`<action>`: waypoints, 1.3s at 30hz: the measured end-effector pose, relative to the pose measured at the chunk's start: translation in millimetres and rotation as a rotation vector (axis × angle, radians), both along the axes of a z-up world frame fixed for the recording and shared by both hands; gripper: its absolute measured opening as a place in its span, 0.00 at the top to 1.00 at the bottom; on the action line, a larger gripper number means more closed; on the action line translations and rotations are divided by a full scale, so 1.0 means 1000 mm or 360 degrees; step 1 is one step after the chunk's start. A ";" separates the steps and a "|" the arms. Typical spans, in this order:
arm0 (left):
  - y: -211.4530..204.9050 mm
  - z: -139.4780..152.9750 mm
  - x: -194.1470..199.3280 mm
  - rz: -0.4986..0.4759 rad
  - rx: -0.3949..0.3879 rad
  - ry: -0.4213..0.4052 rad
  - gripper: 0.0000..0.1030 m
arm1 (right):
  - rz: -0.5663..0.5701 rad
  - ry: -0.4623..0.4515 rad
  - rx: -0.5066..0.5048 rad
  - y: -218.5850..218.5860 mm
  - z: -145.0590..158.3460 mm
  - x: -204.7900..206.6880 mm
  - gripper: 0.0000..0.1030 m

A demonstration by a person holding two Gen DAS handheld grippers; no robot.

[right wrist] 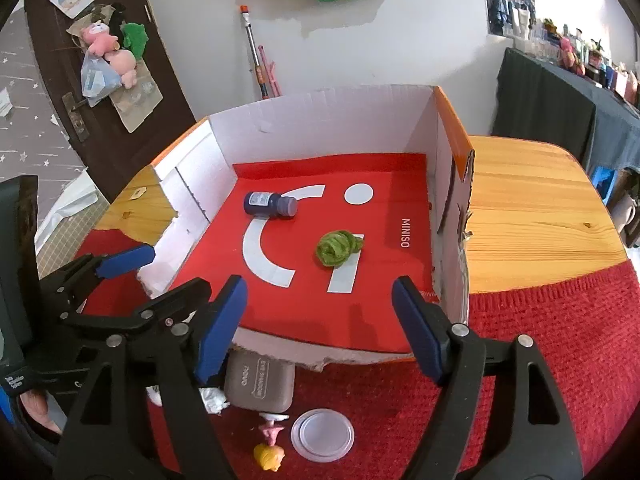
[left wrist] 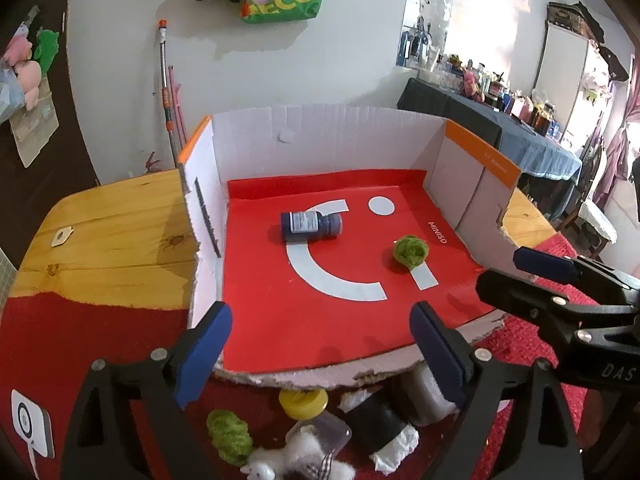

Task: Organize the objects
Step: 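Withdraw both tools from the box back toward the remaining items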

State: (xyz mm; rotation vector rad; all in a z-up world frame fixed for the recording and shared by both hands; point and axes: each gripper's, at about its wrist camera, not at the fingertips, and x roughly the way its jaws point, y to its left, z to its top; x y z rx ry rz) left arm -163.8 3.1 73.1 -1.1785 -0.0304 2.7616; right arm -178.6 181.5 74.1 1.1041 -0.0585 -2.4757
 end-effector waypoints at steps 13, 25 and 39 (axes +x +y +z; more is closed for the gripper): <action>-0.004 0.007 0.023 0.0022 -0.0004 0.0047 0.03 | 0.0018 0.0048 -0.0020 -0.001 0.010 0.025 0.22; -0.006 0.008 0.044 0.0049 0.0003 0.0060 0.01 | 0.0043 0.0079 -0.0028 -0.002 0.015 0.050 0.22; -0.004 0.005 0.066 0.0047 -0.0002 0.0064 0.01 | 0.0066 0.0107 -0.0017 -0.004 0.014 0.076 0.22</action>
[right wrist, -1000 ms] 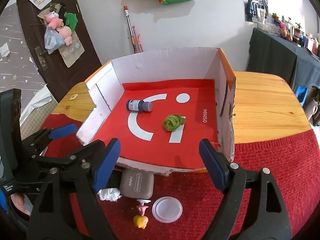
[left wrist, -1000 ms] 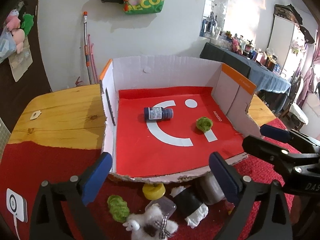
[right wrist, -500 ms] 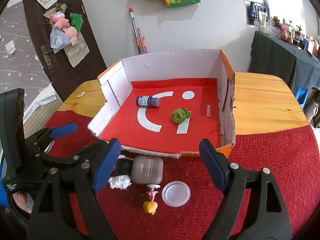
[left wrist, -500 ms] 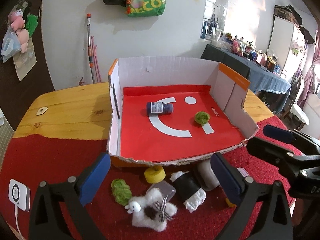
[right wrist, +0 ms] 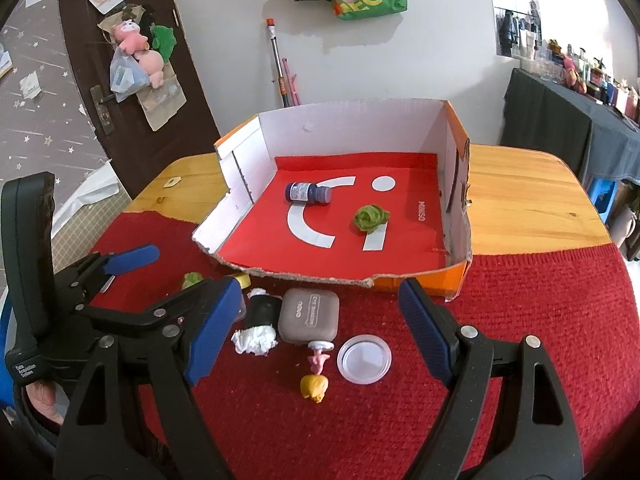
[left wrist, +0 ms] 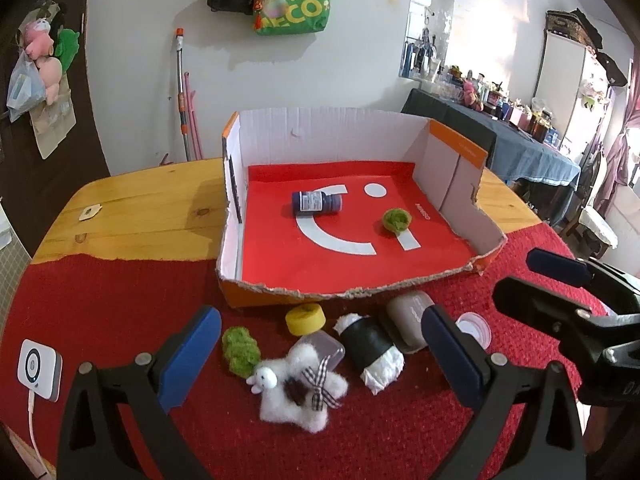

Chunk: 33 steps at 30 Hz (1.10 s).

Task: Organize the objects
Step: 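Withdraw both tools from the box back toward the remaining items, then grasp the white plush sheep with the left tool while the right tool grasps the clear round lid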

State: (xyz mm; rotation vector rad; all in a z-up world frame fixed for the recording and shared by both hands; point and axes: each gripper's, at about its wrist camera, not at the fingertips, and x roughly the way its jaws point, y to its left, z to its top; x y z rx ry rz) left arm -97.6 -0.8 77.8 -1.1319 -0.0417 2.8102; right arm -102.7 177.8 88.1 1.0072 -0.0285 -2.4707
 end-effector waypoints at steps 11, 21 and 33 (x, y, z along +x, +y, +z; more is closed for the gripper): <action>0.002 -0.006 0.014 -0.0003 -0.0005 -0.0003 0.01 | -0.0003 0.0003 -0.0009 0.002 -0.005 0.016 0.22; 0.002 -0.015 0.025 -0.0004 -0.0002 -0.0024 0.01 | -0.0013 -0.0014 0.0001 0.005 -0.016 0.028 0.22; 0.000 -0.029 0.033 -0.0025 0.0017 -0.0068 0.11 | -0.0017 -0.0060 0.0015 0.006 -0.033 0.037 0.36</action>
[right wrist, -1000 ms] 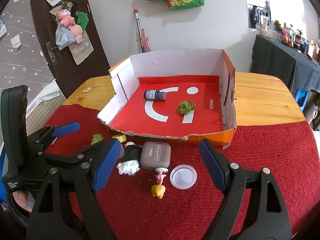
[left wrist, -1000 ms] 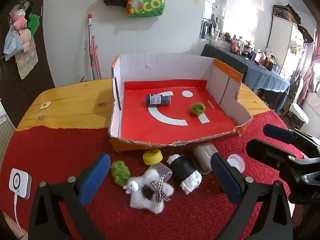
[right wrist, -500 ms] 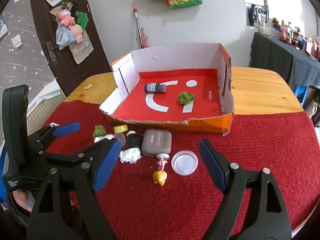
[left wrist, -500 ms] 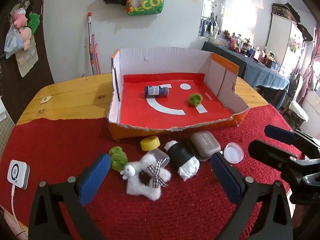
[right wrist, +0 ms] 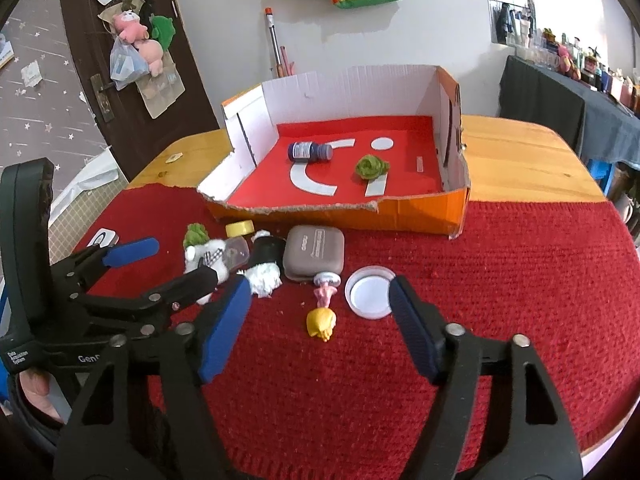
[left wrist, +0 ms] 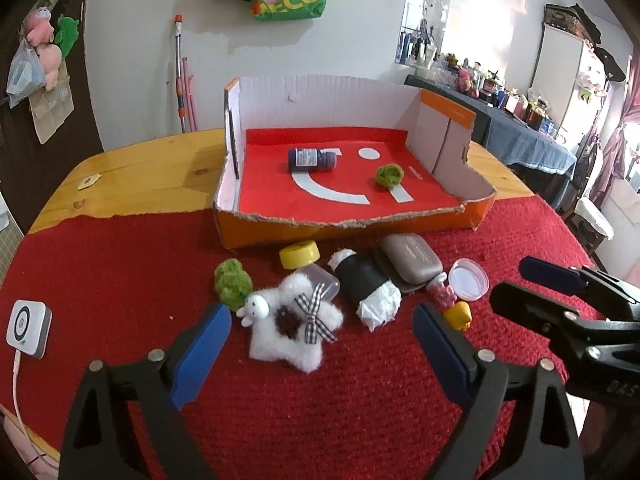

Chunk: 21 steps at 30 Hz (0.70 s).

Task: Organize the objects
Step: 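Grasp the white plush sheep with the left tool while the right tool grasps the clear round lid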

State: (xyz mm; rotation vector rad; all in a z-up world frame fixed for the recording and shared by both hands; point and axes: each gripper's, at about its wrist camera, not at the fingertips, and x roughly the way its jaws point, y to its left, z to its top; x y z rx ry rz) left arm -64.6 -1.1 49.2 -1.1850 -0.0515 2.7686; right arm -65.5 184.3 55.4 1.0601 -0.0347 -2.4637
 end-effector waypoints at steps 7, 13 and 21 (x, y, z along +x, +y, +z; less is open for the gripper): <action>-0.003 -0.010 0.001 -0.0001 0.0007 -0.0036 0.17 | -0.0031 -0.0039 0.0030 0.005 -0.013 -0.002 0.47; -0.005 -0.021 -0.001 -0.0008 0.0015 -0.0086 0.23 | -0.0089 -0.0085 0.0081 0.012 -0.030 -0.011 0.50; -0.007 -0.031 -0.007 0.0002 0.0024 -0.0131 0.26 | -0.0117 -0.0133 0.0120 0.016 -0.048 -0.024 0.51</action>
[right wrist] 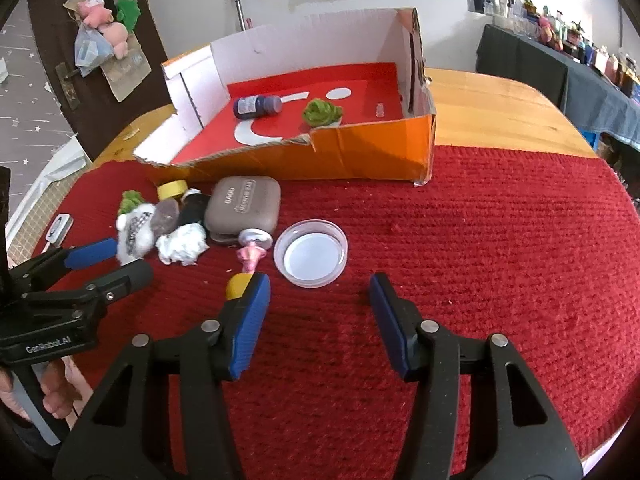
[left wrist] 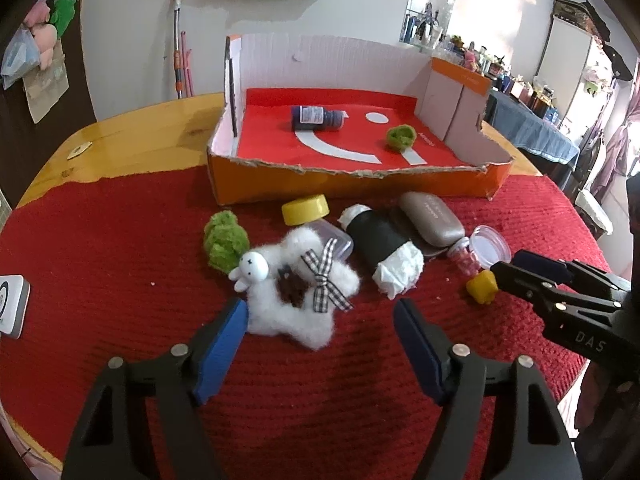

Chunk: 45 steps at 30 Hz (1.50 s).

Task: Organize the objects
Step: 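Grasp the white plush sheep with the left tool while the right tool grasps the clear round lid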

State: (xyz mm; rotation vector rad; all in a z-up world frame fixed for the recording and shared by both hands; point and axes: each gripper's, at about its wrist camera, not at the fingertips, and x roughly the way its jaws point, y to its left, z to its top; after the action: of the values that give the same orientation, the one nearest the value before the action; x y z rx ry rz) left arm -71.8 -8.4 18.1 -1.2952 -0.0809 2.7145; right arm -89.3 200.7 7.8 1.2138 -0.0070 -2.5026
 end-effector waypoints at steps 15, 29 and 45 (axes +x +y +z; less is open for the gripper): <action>-0.011 -0.005 -0.013 0.0048 -0.0012 -0.0010 0.26 | 0.0021 0.0019 0.0010 -0.009 -0.001 -0.018 0.51; -0.013 -0.003 -0.013 0.0038 0.0005 0.0018 0.45 | 0.0043 0.0057 0.0052 -0.014 0.000 -0.015 0.61; -0.009 0.009 -0.004 0.0023 0.0018 0.0073 0.46 | 0.0082 0.0151 -0.0019 -0.020 0.024 0.001 0.62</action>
State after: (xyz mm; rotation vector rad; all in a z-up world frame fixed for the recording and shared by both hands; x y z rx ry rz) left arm -75.9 -17.5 26.8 -1.2338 -0.1017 2.7500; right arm -88.7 181.0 32.1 1.0761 0.0329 -2.5090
